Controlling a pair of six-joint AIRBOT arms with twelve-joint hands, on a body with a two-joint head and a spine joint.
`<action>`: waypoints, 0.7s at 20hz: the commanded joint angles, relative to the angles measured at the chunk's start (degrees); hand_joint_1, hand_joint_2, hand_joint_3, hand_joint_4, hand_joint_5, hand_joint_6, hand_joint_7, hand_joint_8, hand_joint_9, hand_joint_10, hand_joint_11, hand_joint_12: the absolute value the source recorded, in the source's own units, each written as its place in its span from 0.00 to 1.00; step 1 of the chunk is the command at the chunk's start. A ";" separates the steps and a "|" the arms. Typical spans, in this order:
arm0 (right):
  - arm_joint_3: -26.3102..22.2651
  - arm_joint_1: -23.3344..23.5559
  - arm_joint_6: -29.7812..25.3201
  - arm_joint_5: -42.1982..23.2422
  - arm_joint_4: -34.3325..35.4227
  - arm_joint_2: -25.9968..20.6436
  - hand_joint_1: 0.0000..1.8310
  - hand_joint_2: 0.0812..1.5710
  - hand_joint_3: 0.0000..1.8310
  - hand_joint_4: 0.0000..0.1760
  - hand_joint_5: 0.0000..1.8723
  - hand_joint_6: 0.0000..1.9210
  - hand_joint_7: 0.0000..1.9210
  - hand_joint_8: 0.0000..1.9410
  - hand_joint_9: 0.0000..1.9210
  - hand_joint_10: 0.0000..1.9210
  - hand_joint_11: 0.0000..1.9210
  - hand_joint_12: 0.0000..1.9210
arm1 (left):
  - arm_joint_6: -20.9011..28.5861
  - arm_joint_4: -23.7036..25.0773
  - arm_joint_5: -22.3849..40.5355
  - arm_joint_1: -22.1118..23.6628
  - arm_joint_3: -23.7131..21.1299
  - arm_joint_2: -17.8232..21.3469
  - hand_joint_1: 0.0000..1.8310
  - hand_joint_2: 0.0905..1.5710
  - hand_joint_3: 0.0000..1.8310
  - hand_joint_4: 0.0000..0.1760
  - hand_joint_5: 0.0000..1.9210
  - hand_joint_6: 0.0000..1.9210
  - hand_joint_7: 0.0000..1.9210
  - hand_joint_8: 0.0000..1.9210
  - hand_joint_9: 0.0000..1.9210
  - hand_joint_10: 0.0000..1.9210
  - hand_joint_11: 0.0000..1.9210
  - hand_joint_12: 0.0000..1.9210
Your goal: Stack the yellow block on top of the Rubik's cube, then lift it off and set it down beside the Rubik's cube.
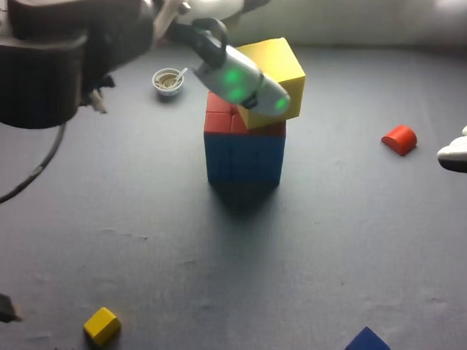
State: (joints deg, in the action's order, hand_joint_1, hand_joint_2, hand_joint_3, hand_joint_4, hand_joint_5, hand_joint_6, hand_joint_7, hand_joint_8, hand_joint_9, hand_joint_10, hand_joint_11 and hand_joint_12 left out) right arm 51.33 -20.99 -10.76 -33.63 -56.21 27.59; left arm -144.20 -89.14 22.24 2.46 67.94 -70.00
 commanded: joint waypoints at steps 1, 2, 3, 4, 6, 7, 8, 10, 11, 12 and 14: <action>0.19 0.88 -0.61 -3.66 2.86 -0.72 0.00 0.86 0.00 0.00 0.06 0.01 0.05 0.01 0.03 0.01 0.00 0.00 | -1.31 0.68 0.99 0.95 -0.30 1.58 0.19 0.55 0.00 0.00 0.00 0.00 0.00 0.00 0.00 0.00 0.00 0.07; 0.19 1.14 -0.65 -3.66 2.87 -0.72 0.00 0.86 0.00 0.00 0.05 0.00 0.05 0.00 0.03 0.00 0.00 0.00 | -2.13 -0.03 0.97 0.98 -0.85 2.54 0.18 0.55 0.00 0.00 0.00 0.00 0.00 0.00 0.00 0.00 0.00 0.06; 0.18 1.52 -0.79 -3.66 2.87 -0.72 0.00 0.86 0.00 0.00 0.05 0.00 0.05 0.00 0.03 0.00 0.00 0.00 | -2.58 -0.49 0.95 0.93 -1.34 3.36 0.17 0.55 0.00 0.00 0.00 0.00 0.00 0.00 0.00 0.00 0.00 0.06; 0.18 2.06 -1.18 -3.39 2.87 -0.71 0.00 0.86 0.00 0.00 0.05 0.00 0.04 0.00 0.02 0.00 0.00 0.00 | -2.74 -0.75 0.91 0.52 -2.32 4.89 0.17 0.55 0.00 0.00 0.00 0.00 0.00 0.00 0.00 0.00 0.00 0.06; 0.18 3.32 -1.46 -1.68 2.87 -0.71 0.00 0.86 0.00 0.00 0.05 0.00 0.04 0.00 0.02 0.00 0.00 0.00 | -2.72 -1.11 0.71 -0.56 -4.08 7.44 0.17 0.54 0.00 0.00 0.00 0.00 0.00 0.00 0.00 0.00 0.00 0.05; 0.18 4.22 -1.45 -1.29 2.87 -0.69 0.00 0.86 0.00 0.00 0.06 0.01 0.05 0.00 0.03 0.00 0.00 0.00 | -2.70 -1.21 0.58 -1.27 -4.95 8.65 0.16 0.55 0.00 0.00 0.00 0.00 0.00 0.00 0.00 0.00 0.00 0.04; 0.18 5.31 -1.44 -1.24 2.87 -0.61 0.00 0.86 0.00 0.00 0.06 0.01 0.05 0.00 0.03 0.00 0.00 0.00 | -2.68 -1.24 0.21 -2.01 -5.83 9.69 0.15 0.54 0.00 0.00 0.00 0.00 0.00 0.00 0.00 0.00 0.01 0.04; 0.20 9.88 -1.36 1.76 2.53 0.24 0.00 0.85 0.00 0.00 0.06 0.01 0.05 0.00 0.03 0.00 0.00 0.00 | -2.65 -1.15 -0.39 -3.88 -8.07 12.25 0.14 0.55 0.00 0.00 0.00 0.00 0.00 0.00 0.00 0.00 0.00 0.04; 0.19 13.67 -1.38 4.51 0.23 0.90 0.00 0.85 0.00 0.00 0.04 0.00 0.04 0.00 0.01 0.00 0.00 0.00 | -2.63 -0.50 -0.84 -4.89 -9.60 13.88 0.14 0.55 0.00 0.00 0.00 0.00 0.00 0.00 0.00 0.00 0.00 0.05; 0.21 15.34 -1.37 5.35 -0.92 1.42 0.00 0.85 0.00 0.00 0.04 0.00 0.04 0.00 0.02 0.00 0.00 0.00 | -2.59 0.12 -1.15 -5.78 -10.88 15.22 0.15 0.54 0.00 0.00 0.00 0.00 0.00 0.00 0.00 0.00 0.00 0.08; 0.21 16.76 -1.00 5.57 -2.10 2.05 0.00 0.83 0.00 0.00 0.03 0.00 0.03 0.00 0.01 0.00 0.00 0.00 | -2.53 1.58 -2.46 -7.24 -12.46 16.83 0.14 0.54 0.00 0.00 0.00 0.00 0.00 0.00 0.00 0.00 0.00 0.11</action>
State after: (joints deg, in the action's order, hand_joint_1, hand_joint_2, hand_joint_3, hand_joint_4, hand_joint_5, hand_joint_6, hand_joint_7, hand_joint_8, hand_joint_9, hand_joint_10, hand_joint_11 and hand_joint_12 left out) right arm 51.35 -4.82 -11.40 -25.45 -60.31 30.52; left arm -146.47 -88.75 19.00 -5.76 54.96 -53.65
